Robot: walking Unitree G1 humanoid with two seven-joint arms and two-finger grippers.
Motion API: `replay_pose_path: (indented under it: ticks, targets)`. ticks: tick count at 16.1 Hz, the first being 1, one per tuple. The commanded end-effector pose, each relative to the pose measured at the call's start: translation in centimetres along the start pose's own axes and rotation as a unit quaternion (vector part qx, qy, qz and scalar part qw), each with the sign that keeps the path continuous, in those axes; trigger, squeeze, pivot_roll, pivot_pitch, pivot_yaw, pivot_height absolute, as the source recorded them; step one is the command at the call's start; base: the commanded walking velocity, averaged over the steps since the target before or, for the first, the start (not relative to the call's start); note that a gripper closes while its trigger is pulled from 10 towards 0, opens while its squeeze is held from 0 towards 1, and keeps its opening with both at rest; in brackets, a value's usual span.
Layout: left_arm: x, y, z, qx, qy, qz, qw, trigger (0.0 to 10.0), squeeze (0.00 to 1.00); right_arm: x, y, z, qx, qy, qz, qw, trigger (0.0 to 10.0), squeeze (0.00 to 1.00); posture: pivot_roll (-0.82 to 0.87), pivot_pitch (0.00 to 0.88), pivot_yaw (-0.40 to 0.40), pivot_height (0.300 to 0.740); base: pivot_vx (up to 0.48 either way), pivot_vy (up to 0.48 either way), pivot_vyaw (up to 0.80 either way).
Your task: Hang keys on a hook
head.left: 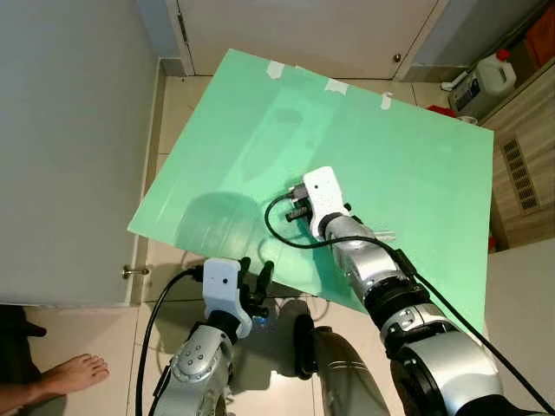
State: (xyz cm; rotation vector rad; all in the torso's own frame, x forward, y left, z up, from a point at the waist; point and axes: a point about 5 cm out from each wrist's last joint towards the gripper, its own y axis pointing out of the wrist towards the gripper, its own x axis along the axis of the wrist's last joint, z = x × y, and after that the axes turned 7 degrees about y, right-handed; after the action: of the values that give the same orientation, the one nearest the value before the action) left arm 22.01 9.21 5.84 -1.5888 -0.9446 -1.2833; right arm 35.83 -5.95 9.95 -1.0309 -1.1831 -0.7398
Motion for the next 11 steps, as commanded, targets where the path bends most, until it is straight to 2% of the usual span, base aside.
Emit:
replay_pose_path:
  ticks: [1,3,5,7,11]
  targets:
    - [-0.4,-0.1,-0.8,-0.007,-0.015,0.008,1.000,10.0,0.00,0.0,-0.2,-0.1,0.009,0.030,-0.012,0.999,0.0,0.00,0.10,0.353,-0.072,0.740,0.000,0.000,0.00]
    - [-0.3,0.1,-0.8,-0.008,-0.014,0.005,1.000,10.0,0.00,0.8,-0.3,-0.3,0.017,0.061,-0.035,0.997,0.0,0.00,0.10,0.346,-0.071,0.740,0.000,0.000,0.00]
    - [0.0,0.5,-0.7,-0.009,-0.012,0.000,1.000,10.0,0.00,1.8,-0.4,-0.7,0.030,0.110,-0.060,0.992,0.0,0.00,0.10,0.338,-0.070,0.740,0.000,0.000,0.00]
    - [0.2,0.7,-0.7,-0.010,-0.011,-0.003,1.000,10.0,0.00,2.3,-0.7,-0.9,0.051,0.178,-0.079,0.979,0.0,0.00,0.10,0.334,-0.069,0.740,0.000,0.000,0.00]
    - [0.1,0.7,-0.5,-0.008,-0.010,-0.004,1.000,10.0,0.00,2.5,-1.1,-1.3,0.063,0.250,-0.096,0.961,0.0,0.00,0.10,0.338,-0.068,0.740,0.000,0.000,0.00]
